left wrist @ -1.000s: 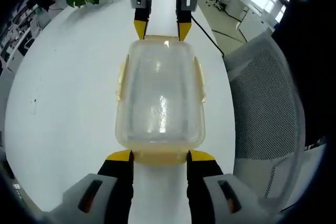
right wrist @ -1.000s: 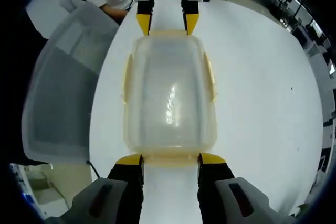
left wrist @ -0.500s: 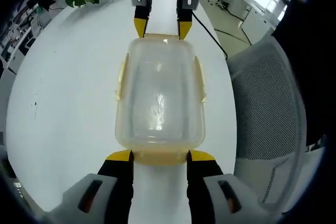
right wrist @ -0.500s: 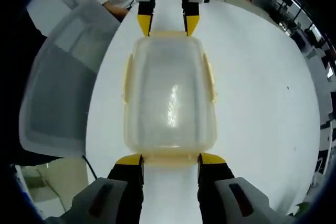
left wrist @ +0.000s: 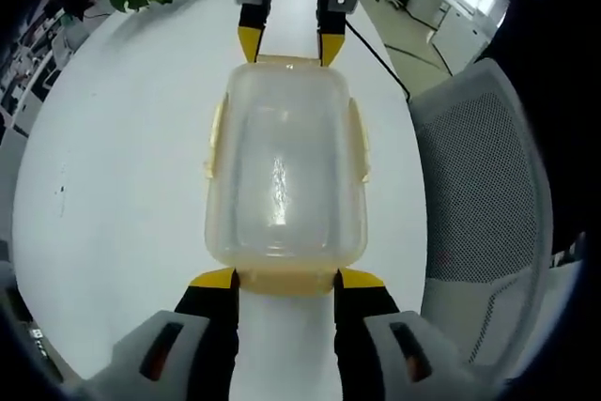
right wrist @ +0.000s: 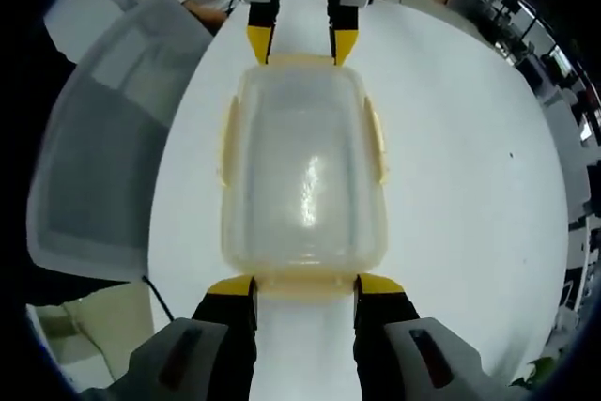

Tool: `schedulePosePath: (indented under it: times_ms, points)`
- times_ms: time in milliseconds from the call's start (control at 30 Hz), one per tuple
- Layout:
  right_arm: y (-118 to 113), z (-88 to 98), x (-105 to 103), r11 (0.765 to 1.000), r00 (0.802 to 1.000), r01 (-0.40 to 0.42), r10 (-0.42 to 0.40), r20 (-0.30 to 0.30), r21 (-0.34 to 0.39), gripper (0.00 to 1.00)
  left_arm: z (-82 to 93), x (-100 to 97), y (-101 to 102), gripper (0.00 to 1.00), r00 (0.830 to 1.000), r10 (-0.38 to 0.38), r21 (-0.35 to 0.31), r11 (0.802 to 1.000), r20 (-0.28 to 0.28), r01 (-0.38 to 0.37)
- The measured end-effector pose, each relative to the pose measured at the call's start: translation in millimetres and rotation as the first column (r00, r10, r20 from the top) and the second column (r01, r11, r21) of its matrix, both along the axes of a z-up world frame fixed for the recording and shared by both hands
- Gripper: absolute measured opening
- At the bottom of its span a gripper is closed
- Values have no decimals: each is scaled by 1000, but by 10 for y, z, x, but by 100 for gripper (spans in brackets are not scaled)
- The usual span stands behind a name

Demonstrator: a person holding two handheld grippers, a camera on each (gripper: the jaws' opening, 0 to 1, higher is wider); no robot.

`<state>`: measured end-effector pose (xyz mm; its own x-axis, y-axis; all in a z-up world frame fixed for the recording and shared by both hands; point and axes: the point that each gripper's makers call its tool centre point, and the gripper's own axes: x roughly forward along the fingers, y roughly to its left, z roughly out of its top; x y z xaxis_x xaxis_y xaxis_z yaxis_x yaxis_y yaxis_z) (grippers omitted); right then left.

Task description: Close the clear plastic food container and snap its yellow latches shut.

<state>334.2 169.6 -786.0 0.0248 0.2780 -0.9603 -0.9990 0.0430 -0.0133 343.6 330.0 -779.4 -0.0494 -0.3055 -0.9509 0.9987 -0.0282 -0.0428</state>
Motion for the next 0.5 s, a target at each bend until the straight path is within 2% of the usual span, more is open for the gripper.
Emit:
schedulePosePath:
  times_ms: [500]
  points:
    - [-40,-27,-91,999,1000,22,-22,3,41,39,-51,-30,-34,38,999,-17,6,1000,28,17]
